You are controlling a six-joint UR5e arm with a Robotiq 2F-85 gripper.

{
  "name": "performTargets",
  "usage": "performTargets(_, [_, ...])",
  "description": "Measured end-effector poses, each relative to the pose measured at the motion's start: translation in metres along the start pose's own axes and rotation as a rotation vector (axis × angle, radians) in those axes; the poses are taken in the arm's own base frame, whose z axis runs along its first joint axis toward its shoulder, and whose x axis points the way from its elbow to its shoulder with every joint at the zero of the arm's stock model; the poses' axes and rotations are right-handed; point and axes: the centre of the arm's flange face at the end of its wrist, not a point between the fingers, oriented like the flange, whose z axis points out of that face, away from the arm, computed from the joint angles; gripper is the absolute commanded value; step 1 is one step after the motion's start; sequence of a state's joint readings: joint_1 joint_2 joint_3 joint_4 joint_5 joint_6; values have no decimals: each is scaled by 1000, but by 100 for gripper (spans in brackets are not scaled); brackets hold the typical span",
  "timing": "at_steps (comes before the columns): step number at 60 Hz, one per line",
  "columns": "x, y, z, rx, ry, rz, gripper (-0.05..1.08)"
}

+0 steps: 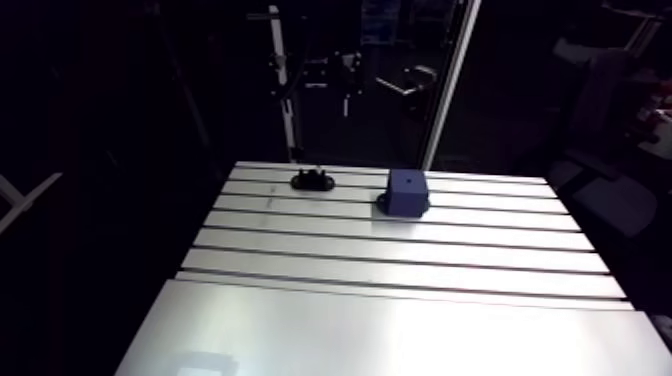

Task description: Pick up the M10 bolt and insert it into the hole until fully seated.

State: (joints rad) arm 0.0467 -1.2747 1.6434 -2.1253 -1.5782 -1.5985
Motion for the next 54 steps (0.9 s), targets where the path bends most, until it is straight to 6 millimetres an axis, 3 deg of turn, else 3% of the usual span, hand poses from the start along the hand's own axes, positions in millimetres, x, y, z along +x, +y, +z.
performTargets(14, [8, -2, 24, 10, -8, 1, 1])
performTargets(54, [19, -5, 69, 16, -27, 37, 2])
